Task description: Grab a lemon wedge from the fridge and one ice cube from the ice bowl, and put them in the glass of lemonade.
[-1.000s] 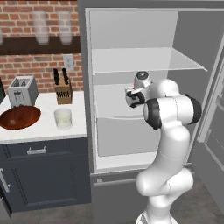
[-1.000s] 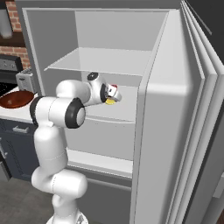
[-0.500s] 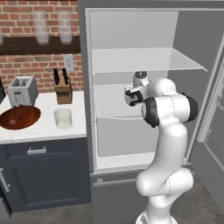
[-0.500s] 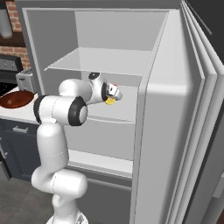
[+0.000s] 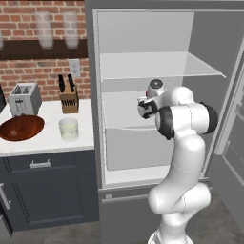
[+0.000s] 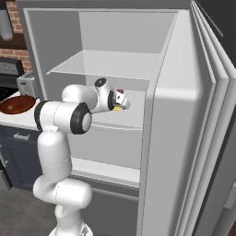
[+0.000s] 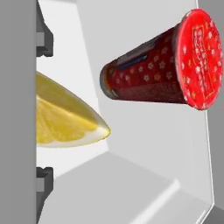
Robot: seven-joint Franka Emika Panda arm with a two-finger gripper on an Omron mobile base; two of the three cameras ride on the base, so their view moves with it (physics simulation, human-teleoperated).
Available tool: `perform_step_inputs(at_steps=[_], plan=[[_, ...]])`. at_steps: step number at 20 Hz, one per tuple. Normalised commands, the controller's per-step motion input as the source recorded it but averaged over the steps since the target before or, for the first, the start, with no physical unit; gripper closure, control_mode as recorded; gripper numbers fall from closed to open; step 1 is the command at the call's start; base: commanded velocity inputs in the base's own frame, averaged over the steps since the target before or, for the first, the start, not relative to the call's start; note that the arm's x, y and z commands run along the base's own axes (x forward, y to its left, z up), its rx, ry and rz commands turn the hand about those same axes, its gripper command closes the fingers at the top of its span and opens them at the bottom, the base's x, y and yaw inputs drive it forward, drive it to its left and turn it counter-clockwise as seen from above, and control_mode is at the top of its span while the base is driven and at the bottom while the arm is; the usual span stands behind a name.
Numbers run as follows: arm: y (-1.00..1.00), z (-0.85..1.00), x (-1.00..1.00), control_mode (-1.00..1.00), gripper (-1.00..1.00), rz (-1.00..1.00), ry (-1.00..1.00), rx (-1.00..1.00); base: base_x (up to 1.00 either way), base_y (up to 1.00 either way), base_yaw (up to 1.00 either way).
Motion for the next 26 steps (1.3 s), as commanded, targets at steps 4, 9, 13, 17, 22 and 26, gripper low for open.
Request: perform_step_inputs(at_steps=[4,9,13,17,22,26], plan=[[0.00,-0.13,0.08,-1.00,-1.00,0.00,0.00,0.00,0.00,0.00,0.00],[0.00,-0.08,0.01,-1.00,-1.00,0.00,0.00,0.00,0.00,0.00,0.00],[0.00,-0.21,0.00,-1.00,-1.00,0.00,0.06,0.00,0.00,0.00,0.00],[0.00,-0.08,-0.01,-1.00,1.00,0.00,0.06,0.00,0.00,0.00,0.00],[0.00,-0.04,0.00,-1.00,1.00,0.00,0.06,0.00,0.00,0.00,0.00],[0.00,0.00,0.00,-1.00,1.00,0.00,0.02,0.00,0.00,0.00,0.00]])
